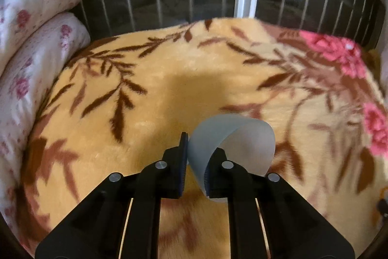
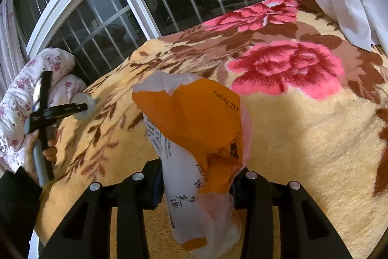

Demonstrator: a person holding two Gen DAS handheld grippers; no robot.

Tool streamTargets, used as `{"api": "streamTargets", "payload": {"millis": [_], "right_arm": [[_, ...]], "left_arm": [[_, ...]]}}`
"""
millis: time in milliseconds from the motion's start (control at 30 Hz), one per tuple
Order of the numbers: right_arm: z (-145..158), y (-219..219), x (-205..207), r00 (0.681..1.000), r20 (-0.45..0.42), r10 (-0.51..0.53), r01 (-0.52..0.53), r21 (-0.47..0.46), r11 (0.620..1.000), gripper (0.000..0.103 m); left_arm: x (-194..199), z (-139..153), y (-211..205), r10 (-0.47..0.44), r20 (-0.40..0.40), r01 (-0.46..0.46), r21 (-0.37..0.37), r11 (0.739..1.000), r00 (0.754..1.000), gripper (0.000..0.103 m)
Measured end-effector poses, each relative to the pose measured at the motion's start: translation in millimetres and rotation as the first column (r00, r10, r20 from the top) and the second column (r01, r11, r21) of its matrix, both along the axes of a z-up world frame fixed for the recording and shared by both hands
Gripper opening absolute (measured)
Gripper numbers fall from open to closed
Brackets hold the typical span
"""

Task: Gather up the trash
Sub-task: 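Grasp the orange-white snack bag with right tool while left tool grasps the clear plastic cup, then carry snack bag and clear cup over the orange bucket and open both tools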

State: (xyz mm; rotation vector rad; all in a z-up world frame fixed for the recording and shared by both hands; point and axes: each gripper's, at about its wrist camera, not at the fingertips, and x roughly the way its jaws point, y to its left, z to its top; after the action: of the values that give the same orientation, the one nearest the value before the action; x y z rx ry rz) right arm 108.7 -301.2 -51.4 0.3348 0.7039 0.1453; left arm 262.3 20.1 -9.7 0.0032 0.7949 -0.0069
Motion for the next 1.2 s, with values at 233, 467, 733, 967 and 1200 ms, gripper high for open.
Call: {"api": "streamTargets", "payload": {"millis": [233, 467, 733, 967, 1200], "right_arm": [[0.8, -2.1, 0.1, 1.0, -0.002, -0.004, 0.004, 0.002, 1.0, 0.037], [29.8, 3.7, -26.0, 0.998, 0.069, 0.004, -0.002, -0.039, 0.999, 0.036], [70.0, 24.9, -132.9, 0.967, 0.119, 0.226, -0.215, -0.094, 0.972, 0.036], [38.9, 39.2, -225.9, 0.925, 0.032, 0.378, -0.369, -0.159, 0.916, 0.036], [-51.7, 58.6, -249.7, 0.886, -0.201, 0.418, -0.454, -0.188, 0.871, 0.036]], "left_arm": [[-121.4, 47.9, -20.1, -0.084, 0.116, 0.089, -0.031, 0.996, 0.99, 0.011], [-235.6, 51.0, -39.5, -0.125, 0.145, 0.138, -0.081, 0.987, 0.981, 0.011], [-329.6, 27.2, -60.6, -0.173, 0.146, 0.182, -0.05, 0.982, 0.974, 0.011], [-391.0, -17.2, -77.2, -0.256, 0.074, 0.258, -0.013, 0.966, 0.964, 0.011], [-407.1, -92.4, -91.4, -0.289, -0.069, 0.292, 0.041, 0.955, 0.955, 0.011]]}}
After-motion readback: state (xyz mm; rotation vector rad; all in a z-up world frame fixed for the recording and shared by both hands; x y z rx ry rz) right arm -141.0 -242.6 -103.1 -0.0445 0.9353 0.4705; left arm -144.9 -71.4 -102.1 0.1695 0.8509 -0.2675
